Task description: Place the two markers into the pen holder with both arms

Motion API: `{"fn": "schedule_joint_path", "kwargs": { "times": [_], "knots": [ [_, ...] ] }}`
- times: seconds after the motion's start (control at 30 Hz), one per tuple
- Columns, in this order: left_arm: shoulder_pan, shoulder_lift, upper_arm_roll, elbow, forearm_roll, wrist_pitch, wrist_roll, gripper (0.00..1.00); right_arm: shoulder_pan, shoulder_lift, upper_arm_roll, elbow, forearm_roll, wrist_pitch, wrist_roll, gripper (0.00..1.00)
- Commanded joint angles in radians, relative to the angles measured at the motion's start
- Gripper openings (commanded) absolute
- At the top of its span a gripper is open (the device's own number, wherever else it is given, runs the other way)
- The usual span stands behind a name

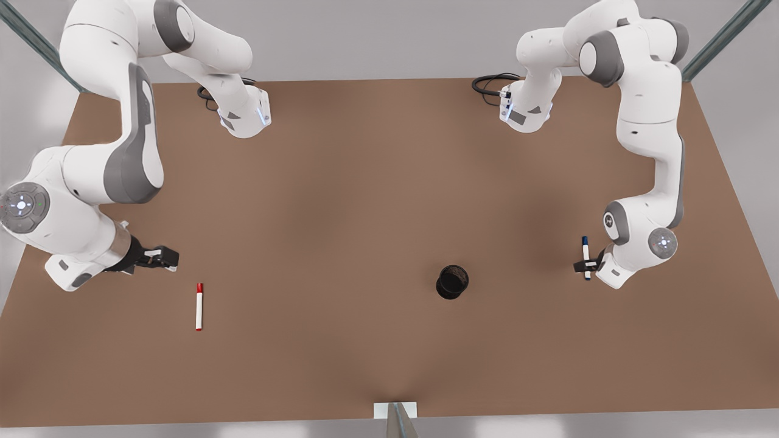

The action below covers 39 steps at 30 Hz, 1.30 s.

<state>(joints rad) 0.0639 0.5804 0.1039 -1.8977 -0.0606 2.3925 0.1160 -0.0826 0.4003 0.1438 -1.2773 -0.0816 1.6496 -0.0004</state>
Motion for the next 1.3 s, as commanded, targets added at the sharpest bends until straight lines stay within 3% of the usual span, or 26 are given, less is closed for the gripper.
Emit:
{"fn": "schedule_joint_path", "kwargs": {
  "times": [0.0, 0.03, 0.2, 0.3, 0.33, 0.4, 0.5, 0.87, 0.97, 1.1, 1.27],
  "knots": [
    [-0.001, 0.007, 0.002, 0.000, 0.010, 0.043, 0.103, 1.00, -0.022, 0.011, 0.000, -0.053, -0.009, 0.142, 0.017, 1.00],
    [-0.001, 0.007, 0.000, 0.002, 0.010, 0.045, 0.105, 1.00, -0.026, 0.020, 0.000, -0.080, -0.010, 0.182, 0.008, 1.00],
    [-0.004, 0.016, 0.000, 0.006, 0.010, 0.059, 0.105, 0.81, -0.077, 0.078, 0.000, -0.220, -0.010, 0.355, 0.007, 1.00],
    [-0.004, 0.022, 0.000, 0.009, 0.010, 0.062, 0.103, 0.56, -0.109, 0.143, 0.008, -0.255, -0.010, 0.470, 0.008, 1.00],
    [-0.004, 0.027, 0.000, 0.009, 0.010, 0.062, 0.103, 0.56, -0.109, 0.155, 0.008, -0.241, -0.012, 0.492, 0.007, 1.00],
    [-0.004, 0.029, 0.000, 0.011, 0.010, 0.062, 0.103, 0.55, -0.105, 0.315, 0.010, -0.082, -0.017, 0.515, -0.050, 1.00],
    [-0.004, 0.035, 0.000, 0.011, 0.010, 0.062, 0.103, 0.54, -0.080, 0.394, 0.007, -0.020, -0.050, 0.512, -0.049, 1.00],
    [-0.006, 0.050, -0.001, 0.015, 0.010, 0.073, 0.103, 0.42, -0.089, 0.502, -0.001, -0.045, -0.044, 0.526, -0.130, 0.99],
    [-0.006, 0.052, 0.000, 0.015, 0.010, 0.074, 0.103, 0.41, -0.089, 0.512, -0.001, -0.045, -0.044, 0.529, -0.130, 0.93],
    [-0.006, 0.052, -0.001, 0.015, 0.010, 0.074, 0.100, 0.29, -0.098, 0.514, -0.001, -0.050, -0.043, 0.556, -0.141, 0.87],
    [-0.007, 0.064, -0.003, 0.022, 0.008, 0.082, 0.097, 0.28, -0.103, 0.523, 0.000, -0.051, -0.043, 0.576, -0.150, 0.82]
  ]
}}
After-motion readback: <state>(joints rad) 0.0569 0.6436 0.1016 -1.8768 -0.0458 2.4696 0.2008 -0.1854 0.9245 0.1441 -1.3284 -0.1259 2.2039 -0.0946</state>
